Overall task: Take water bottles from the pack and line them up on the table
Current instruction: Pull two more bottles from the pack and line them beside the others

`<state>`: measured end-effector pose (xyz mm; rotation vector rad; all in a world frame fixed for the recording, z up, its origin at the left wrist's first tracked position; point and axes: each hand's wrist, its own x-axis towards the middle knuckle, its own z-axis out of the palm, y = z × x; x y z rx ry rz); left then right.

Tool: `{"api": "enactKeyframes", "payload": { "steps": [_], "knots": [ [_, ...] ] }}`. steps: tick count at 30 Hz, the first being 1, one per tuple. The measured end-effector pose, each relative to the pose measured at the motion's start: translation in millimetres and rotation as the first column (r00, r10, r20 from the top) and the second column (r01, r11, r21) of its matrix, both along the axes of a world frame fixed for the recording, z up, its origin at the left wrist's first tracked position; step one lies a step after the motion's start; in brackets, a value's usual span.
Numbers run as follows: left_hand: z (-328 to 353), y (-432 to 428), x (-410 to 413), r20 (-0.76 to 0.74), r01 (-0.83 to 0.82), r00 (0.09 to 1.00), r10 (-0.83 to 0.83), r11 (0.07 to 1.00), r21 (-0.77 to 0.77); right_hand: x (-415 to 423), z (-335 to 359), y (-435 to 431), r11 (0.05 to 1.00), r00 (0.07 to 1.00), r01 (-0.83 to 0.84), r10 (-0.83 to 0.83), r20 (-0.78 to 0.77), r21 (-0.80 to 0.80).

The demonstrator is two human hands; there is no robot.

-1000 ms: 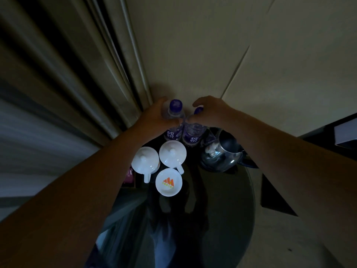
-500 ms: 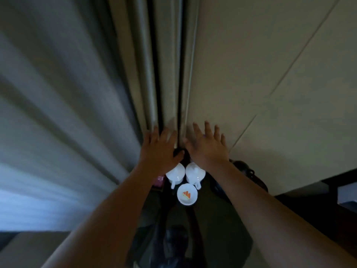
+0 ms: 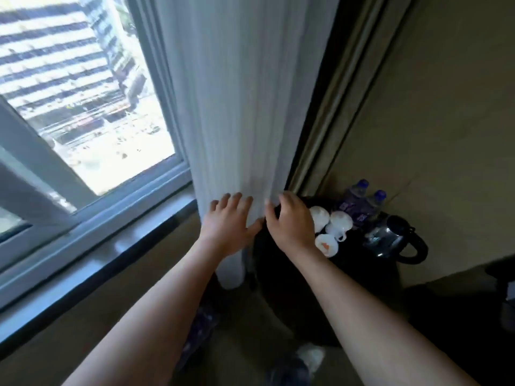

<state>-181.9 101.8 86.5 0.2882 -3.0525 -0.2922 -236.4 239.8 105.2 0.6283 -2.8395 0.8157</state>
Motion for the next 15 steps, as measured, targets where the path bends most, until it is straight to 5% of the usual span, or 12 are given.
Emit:
{"api": "enactKeyframes", "payload": {
  "steps": [5,15],
  "knots": [
    [-42.1,-47.9,112.0,0.106,-0.132,0.986,0.127,0.991,0.037,85.6,-36.6,-65.8,0.975,0.997,-0.013,0.029,0.067,-0.22],
    [-199.6,-108.5,245.8,0.395,-0.535,0.807,0.438,0.826,0.177,148.7,-218.7,-133.9,0.921,0.801,-0.385,0.297,0.52,0.066]
  ]
}}
